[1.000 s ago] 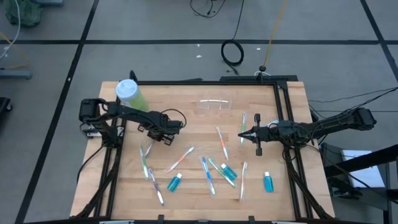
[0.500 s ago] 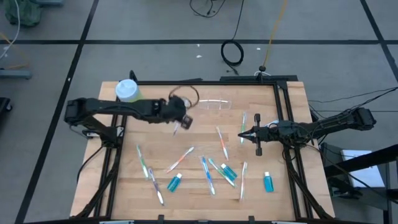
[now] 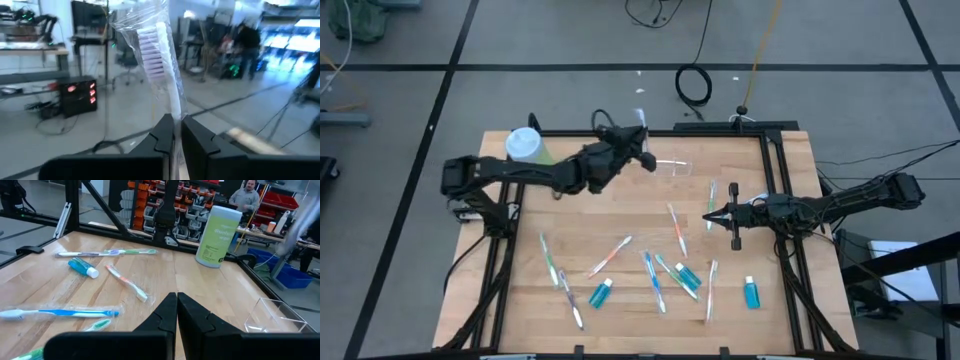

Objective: Pick & Place toothbrushing station
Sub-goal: Put the top violet toothbrush into the transparent organizer, then put the middle blue mouthwash into the transparent organizer

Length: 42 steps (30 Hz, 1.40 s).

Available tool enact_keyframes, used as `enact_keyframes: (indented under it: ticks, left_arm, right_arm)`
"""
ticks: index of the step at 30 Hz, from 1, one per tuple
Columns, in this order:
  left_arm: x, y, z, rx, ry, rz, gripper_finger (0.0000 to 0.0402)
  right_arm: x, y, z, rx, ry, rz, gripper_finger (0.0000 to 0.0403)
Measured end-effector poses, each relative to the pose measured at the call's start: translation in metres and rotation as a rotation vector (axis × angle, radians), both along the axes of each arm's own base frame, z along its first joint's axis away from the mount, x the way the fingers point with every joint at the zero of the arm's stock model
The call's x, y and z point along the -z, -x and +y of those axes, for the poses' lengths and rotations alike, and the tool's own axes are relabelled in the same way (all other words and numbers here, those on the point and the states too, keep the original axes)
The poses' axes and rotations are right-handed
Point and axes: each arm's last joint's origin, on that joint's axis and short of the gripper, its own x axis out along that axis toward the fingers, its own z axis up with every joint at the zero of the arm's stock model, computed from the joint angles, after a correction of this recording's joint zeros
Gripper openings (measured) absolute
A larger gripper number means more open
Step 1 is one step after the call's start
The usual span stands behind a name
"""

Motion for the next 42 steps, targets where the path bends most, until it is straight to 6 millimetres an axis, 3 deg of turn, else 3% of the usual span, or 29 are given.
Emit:
enact_keyframes:
  ticks: [8, 11, 16, 23, 36, 39, 42]
  left_arm:
    - [0.076, -0.030, 0.036, -0.141, 0.069, 0.027, 0.0008]
    - [0.104, -0.038, 0.038, -0.144, 0.102, 0.050, 0.0022]
    - [0.127, -0.045, 0.034, -0.137, 0.129, 0.074, 0.0025]
    - [0.130, -0.046, 0.031, -0.119, 0.071, 0.173, 0.0018]
    - [0.136, -0.043, 0.032, -0.177, 0.057, 0.279, 0.0108]
    - [0.129, -0.038, 0.029, -0.248, 0.046, 0.317, 0.0127]
    - [0.107, -0.031, 0.019, -0.259, 0.029, 0.343, 0.0144]
  right_arm:
    - [0.000, 0.000, 0.000, 0.000, 0.004, 0.000, 0.0006]
    - [0.000, 0.000, 0.000, -0.001, 0.010, 0.000, 0.0006]
    - [0.000, 0.000, 0.000, -0.001, 0.016, 0.000, 0.0006]
    - [0.000, 0.000, 0.000, -0.001, 0.015, 0.000, 0.0006]
    - [0.000, 0.000, 0.000, -0.001, 0.013, 0.000, 0.0006]
    - [0.000, 0.000, 0.000, -0.001, 0.014, 0.000, 0.0006]
    - [0.000, 0.000, 0.000, -0.002, 0.020, 0.000, 0.0006]
